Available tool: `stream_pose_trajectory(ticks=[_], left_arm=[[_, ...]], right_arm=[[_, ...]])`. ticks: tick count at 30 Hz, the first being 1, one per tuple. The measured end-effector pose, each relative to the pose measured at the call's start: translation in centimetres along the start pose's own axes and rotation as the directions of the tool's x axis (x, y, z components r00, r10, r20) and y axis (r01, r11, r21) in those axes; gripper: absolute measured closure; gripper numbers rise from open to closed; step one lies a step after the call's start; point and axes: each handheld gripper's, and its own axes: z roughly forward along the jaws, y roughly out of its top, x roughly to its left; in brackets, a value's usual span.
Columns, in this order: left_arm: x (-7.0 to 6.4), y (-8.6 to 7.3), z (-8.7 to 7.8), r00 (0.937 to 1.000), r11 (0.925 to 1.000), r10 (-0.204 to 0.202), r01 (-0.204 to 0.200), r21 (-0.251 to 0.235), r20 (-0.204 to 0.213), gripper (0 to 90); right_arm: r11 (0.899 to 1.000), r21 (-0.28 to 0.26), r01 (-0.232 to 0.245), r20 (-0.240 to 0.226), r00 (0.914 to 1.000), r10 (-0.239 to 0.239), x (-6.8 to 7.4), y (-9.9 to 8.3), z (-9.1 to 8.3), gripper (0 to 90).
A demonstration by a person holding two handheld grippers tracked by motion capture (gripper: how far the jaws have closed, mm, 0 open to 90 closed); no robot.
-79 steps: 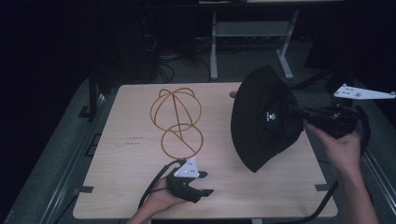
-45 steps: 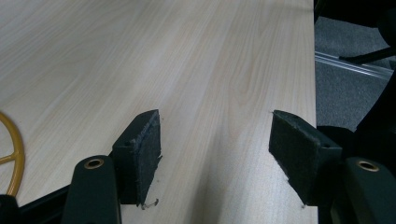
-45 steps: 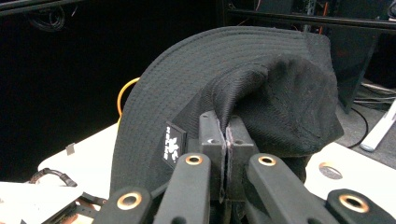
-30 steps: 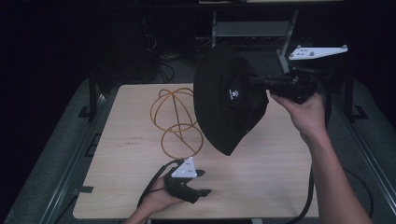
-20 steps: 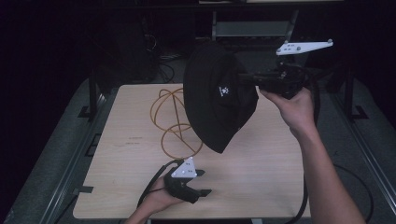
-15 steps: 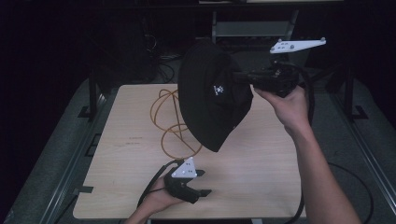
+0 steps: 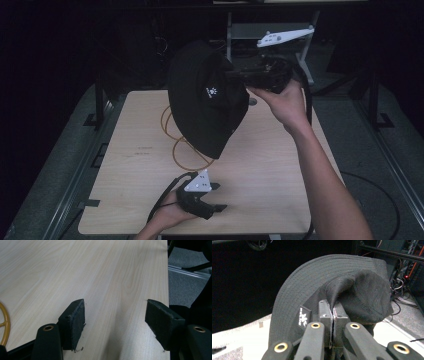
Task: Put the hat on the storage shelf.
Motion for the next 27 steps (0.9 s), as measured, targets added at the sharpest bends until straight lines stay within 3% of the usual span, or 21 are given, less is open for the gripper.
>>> stream_pose_trajectory(ticks=[8, 16, 21, 27], left_arm=[[-0.4, 0.2, 0.3, 0.9995, 0.9992, 0.032, -0.032, 0.022, 0.004, 31.0], [-0.4, 0.3, 0.0, 0.9997, 0.9998, 0.02, -0.02, 0.005, 0.014, 30.5], [-0.7, 0.4, 0.4, 0.9991, 0.9991, 0.04, -0.041, 0.012, 0.014, 30.3], [-0.6, 0.4, 0.5, 0.9988, 0.9988, 0.046, -0.046, 0.016, 0.015, 30.1]], right_arm=[[0.997, 0.076, 0.019, -0.012, 0.9998, -0.018, 0.2, 1.8, 3.3, 88.2], [0.986, 0.16, 0.051, -0.038, 0.9982, -0.045, 0.8, 2.6, 6.6, 87.9], [0.976, 0.199, 0.092, -0.049, 0.9952, -0.084, 1.7, 2.9, 9.1, 87.3], [0.97, 0.212, 0.117, -0.063, 0.9924, -0.106, 2.4, 3.1, 10.7, 86.7]])
